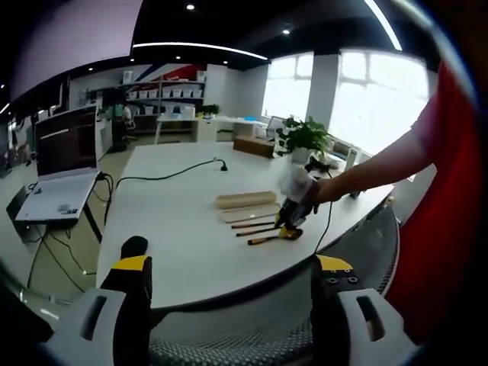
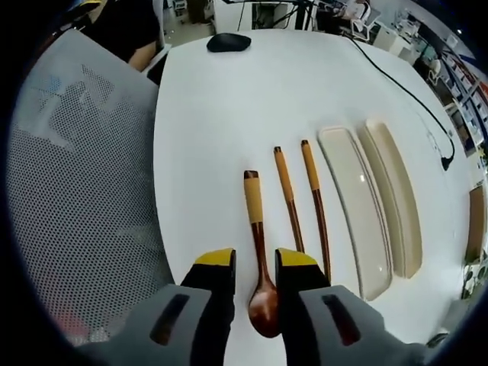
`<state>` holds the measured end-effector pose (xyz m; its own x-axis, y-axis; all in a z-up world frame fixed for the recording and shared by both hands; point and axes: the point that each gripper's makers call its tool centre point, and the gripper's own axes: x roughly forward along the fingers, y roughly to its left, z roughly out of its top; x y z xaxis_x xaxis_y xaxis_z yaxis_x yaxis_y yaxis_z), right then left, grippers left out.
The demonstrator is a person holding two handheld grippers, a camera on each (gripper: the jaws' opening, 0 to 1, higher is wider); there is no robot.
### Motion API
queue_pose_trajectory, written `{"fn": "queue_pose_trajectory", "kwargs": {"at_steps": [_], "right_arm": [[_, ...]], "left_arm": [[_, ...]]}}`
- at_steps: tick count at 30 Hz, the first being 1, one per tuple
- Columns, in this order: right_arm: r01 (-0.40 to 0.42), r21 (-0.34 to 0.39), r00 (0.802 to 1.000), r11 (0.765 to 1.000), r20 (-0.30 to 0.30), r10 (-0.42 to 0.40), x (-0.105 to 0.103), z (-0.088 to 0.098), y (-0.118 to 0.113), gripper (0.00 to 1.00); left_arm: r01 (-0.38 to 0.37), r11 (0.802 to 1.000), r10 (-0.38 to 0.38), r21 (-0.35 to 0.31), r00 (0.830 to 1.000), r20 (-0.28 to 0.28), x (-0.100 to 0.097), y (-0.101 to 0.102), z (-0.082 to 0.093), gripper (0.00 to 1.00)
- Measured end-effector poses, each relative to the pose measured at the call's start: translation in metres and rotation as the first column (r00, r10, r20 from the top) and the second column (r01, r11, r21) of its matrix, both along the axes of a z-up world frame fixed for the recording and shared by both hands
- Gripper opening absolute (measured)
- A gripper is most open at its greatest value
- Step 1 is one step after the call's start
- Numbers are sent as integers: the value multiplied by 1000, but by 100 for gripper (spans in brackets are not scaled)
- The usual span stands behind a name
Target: Arrange the utensils inside the cutlery case until each visible utensil rests in its matching compartment.
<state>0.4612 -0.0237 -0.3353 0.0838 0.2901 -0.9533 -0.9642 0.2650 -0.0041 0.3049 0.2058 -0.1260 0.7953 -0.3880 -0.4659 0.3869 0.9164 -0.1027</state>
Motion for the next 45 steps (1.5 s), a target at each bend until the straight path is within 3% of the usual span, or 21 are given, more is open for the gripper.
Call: {"fn": "queue_pose_trajectory", "kwargs": {"at_steps": [9,32,45], "right_arm": [[-34,-24,999,999,-3,34,-2,-4,5,18],[-48,-95,998,994,-42,44,9,-30,1,15],[-63,-152,997,986,-52,56,3,-27,0,9]], "left_arm": [[-22,999,22,-29,1000,11,1,1,6,88],[-36,999,36,1,999,-16,-10,2,-1,87],[-60,998,60,-4,998,-20,-8,4,-4,87]]}}
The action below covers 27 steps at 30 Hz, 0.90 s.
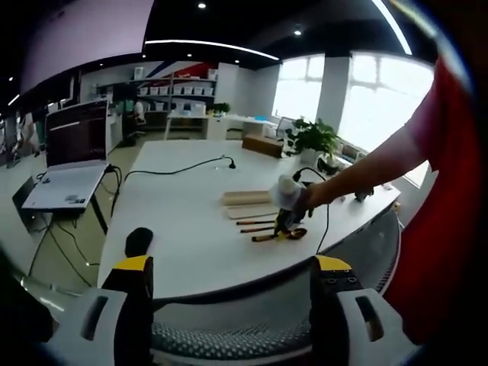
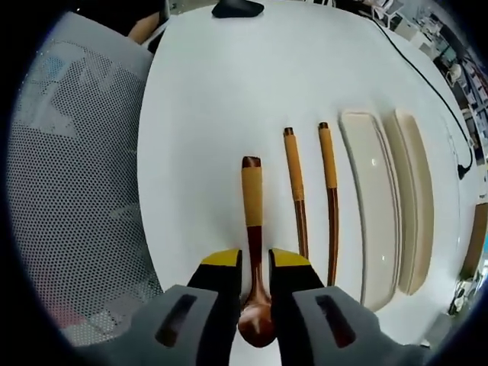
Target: Arrange the utensils inside the cutlery case until each visible utensil rests in its matching compartment.
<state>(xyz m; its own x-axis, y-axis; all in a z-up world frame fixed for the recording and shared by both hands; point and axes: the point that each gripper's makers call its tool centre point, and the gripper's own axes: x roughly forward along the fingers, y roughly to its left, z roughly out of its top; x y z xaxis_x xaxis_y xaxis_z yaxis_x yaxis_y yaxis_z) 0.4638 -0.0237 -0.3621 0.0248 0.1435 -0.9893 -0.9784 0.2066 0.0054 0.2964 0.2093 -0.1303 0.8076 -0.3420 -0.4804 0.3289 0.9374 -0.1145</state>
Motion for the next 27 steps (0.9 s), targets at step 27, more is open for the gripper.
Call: {"fn": "queue_pose_trajectory", "kwargs": {"at_steps": [27], "right_arm": [[119,10,993,993,-14,-119,7,-4,-1,4]], "left_arm": [[60,998,-60,-2,998,-1,18,-22,2,86]]}}
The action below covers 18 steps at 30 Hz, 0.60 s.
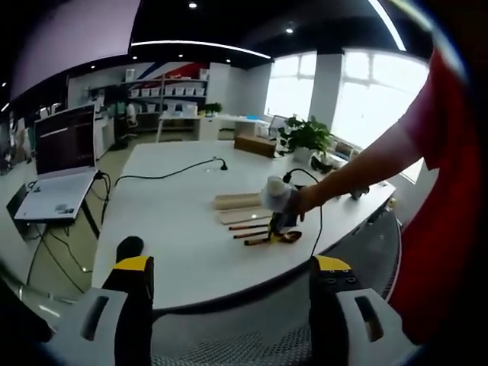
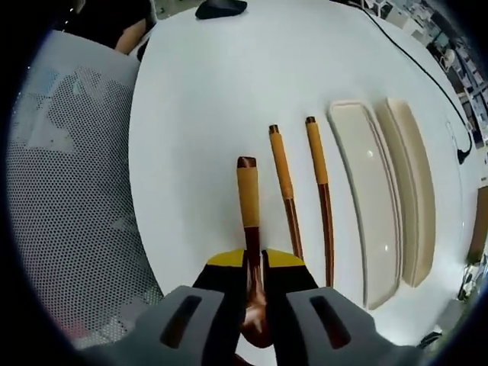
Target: Arrange the utensils inside the cutlery case until each visible utensil rests in its matching compartment.
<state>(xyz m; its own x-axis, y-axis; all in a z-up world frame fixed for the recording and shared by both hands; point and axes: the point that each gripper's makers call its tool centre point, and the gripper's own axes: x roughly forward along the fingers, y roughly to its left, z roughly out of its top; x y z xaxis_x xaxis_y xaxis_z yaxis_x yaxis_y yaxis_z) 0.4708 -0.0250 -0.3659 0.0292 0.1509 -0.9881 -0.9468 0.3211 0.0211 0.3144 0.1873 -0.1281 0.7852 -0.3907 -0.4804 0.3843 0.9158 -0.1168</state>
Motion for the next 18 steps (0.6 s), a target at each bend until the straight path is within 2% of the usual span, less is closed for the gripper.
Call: {"fn": "queue_pose_trajectory", "kwargs": {"at_steps": [1,2,3,5,6,10,12,15,18], "right_arm": [[-45,-14,999,999,5,45,1,0,1,3],[-125,-39,992,991,9,126,1,0,2,3],[-147,-56,989,987,6,148,-1,0,2,3],[-87,-79,996,993,12,88,-7,1,2,3],[-81,-93,996,992,15,83,-9,1,3,3],[-118,-122,991,985,45,124,-6,2,3,2],[-110,-103,992,989,45,115,0,1,3,2],[-48,-39,999,998,22,49,3,0,4,2],[-25,-6,999,1000,23,25,-2,0,2,2]], "left_arm": [[6,1000,-6,0,1000,-3,0,-2,0,86],[15,1000,-14,7,1000,-6,1,-3,0,86],[24,1000,-24,18,1000,-5,2,-5,1,86],[35,999,-35,31,999,1,4,-7,4,86],[35,999,-35,33,999,3,5,-7,5,86],[30,999,-30,22,999,12,8,-7,8,86],[30,999,-30,25,999,14,8,-8,9,86],[24,999,-25,26,1000,19,6,-7,10,86],[13,999,-14,29,1000,17,1,-4,8,86]]}}
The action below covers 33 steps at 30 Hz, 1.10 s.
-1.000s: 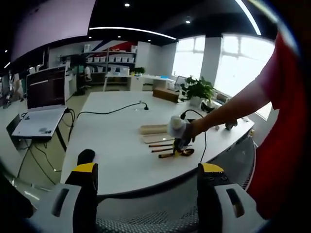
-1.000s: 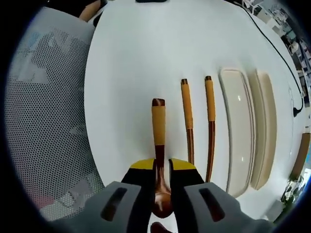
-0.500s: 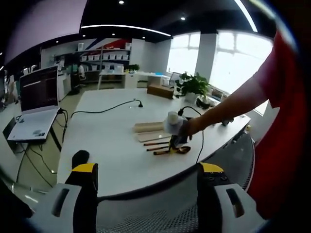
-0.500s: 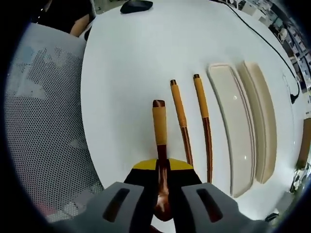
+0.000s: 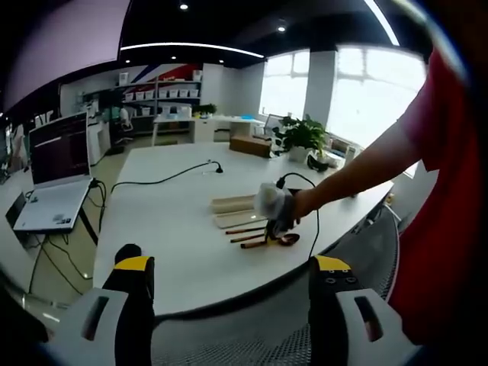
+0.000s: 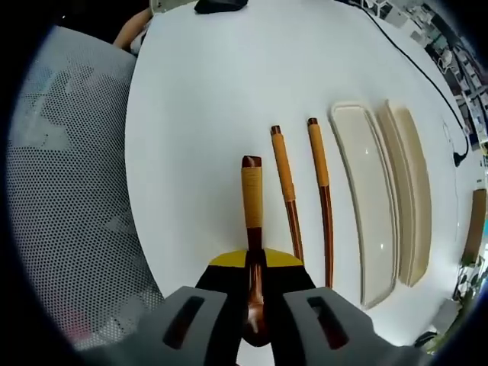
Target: Arrange the utensils inside the cutlery case until each visible utensil rests in its matching compartment.
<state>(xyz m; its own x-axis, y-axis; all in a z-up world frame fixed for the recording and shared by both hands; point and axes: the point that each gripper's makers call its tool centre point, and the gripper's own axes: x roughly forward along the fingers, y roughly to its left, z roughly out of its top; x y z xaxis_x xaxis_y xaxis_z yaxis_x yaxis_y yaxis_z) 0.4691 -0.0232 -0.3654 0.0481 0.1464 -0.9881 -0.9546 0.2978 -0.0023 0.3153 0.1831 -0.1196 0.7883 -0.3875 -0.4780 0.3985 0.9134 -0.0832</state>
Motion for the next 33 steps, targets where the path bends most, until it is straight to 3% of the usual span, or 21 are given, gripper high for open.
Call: {"fn": "queue_pose_trajectory", "kwargs": {"at_steps": [2,5,7,12,18,25,33], "right_arm": [[-9,0,1000,1000,19,9,-3,1,1,2],[-95,-13,992,995,79,96,-3,6,2,2],[-118,-18,990,993,76,119,1,5,3,2],[-43,-20,997,999,66,44,4,3,1,1],[-82,-14,991,997,105,83,-6,9,3,1],[-50,19,996,999,70,48,-4,8,5,1],[-46,28,997,999,56,44,-6,21,4,1]], "left_arm": [[-13,1000,13,2,1000,0,-3,4,-1,85],[-34,999,34,-14,999,0,-7,8,-2,85],[-41,999,41,-21,999,-3,-9,10,-3,85],[-38,999,38,-7,999,0,-12,12,-4,84],[-54,998,54,-22,998,10,-13,21,0,84],[-51,998,51,-22,999,10,-13,23,-2,84],[-25,1000,25,-9,1000,10,-9,22,-1,83]]}}
